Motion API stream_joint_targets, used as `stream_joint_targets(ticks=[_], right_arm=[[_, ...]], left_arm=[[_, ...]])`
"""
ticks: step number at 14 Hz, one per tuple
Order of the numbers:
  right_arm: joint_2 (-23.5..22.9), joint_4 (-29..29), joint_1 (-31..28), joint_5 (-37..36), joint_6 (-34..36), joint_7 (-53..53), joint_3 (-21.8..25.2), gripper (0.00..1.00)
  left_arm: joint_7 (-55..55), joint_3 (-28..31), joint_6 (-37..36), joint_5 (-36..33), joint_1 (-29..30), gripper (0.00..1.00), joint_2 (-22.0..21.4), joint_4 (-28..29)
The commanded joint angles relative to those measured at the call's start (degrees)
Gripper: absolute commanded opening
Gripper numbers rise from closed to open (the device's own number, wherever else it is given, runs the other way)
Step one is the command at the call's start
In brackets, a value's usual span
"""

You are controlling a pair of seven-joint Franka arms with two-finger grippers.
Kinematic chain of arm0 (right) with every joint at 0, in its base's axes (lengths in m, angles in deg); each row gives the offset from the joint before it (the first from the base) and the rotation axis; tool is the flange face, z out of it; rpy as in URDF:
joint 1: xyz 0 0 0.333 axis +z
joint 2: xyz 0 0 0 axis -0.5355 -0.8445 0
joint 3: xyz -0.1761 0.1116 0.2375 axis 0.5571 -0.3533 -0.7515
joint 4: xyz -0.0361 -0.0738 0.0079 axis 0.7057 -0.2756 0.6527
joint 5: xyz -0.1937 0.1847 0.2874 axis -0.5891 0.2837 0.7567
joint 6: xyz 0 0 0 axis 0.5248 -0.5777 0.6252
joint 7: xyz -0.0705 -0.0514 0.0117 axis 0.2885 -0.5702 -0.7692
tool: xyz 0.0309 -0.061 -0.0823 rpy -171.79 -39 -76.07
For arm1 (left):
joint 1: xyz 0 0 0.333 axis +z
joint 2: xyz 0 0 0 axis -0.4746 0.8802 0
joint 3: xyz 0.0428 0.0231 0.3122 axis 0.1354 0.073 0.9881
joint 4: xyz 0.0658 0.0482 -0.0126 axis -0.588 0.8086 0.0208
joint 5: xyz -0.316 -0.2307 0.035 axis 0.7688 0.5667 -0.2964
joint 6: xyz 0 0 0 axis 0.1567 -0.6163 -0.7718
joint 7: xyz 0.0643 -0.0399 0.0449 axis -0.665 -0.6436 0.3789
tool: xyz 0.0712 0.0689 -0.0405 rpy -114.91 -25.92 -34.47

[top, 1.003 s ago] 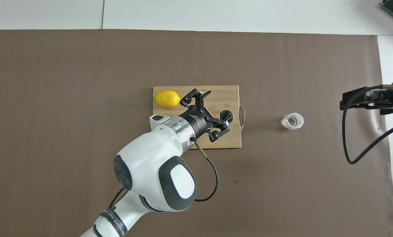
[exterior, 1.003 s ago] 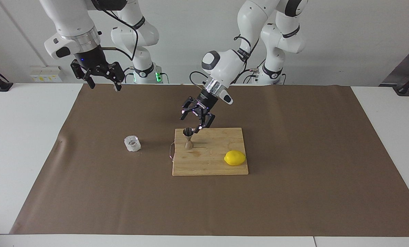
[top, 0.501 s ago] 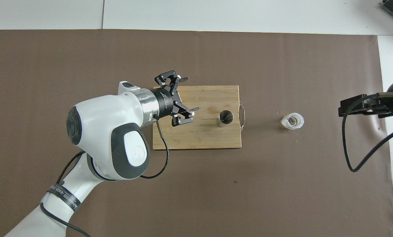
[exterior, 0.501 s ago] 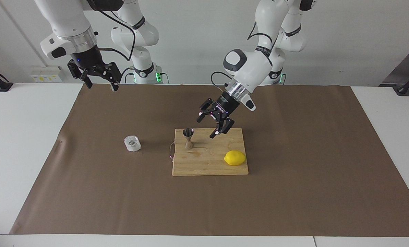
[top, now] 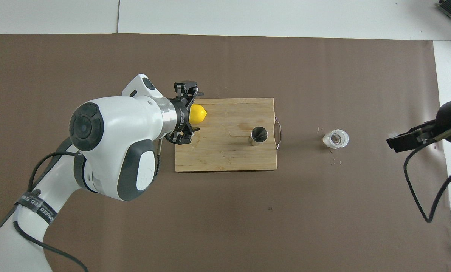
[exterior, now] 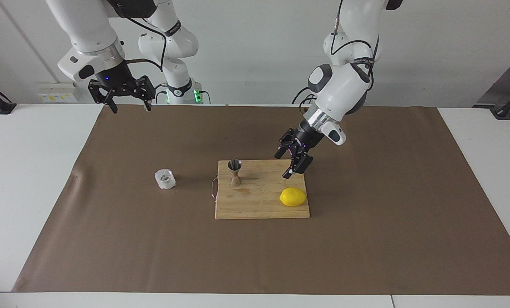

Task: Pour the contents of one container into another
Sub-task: 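Retract the left gripper while the right gripper reaches the clear glass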

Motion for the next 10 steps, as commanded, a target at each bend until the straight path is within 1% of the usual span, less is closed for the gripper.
stream_joint_targets(ticks=[1,3,5,7,8,9,10], right_arm=[[3.38,6.77,-1.33,-0.17,-4.93,-10.29,-0.49,1.00],[4.18,10.46,-1.42,-0.17,-8.70,-17.13,-0.49,1.00],[3.57,12.66,-1.42,-0.17,-12.57,-24.18,-0.49,1.00],[1.21,14.51,-1.33,-0.17,-15.83,-24.90,-0.49,1.00],[-0.11,15.22,-1.59,0.01,-17.32,-27.00,-0.49,1.00],[-1.34,15.66,-1.68,0.88,-19.86,-31.28,-0.49,1.00],[-2.48,16.27,-1.94,2.80,-21.89,-35.07,-0.49,1.00]], left_arm=[[-14.20,-0.05,-7.61,-2.33,3.48,1.00,-3.41,-0.16],[-27.38,0.03,-12.62,-2.33,6.28,1.00,-5.08,-0.08],[-37.33,0.03,-17.72,-2.42,8.66,1.00,-6.84,-0.08],[-46.04,0.29,-21.51,-2.86,10.95,1.00,-8.07,-0.08],[-49.39,0.30,-23.09,-5.82,11.57,1.00,-8.25,-0.16],[-51.16,0.21,-23.98,-9.68,11.84,1.00,-8.60,-0.16],[-52.48,0.21,-24.77,-12.85,11.75,1.00,-8.78,-0.16]])
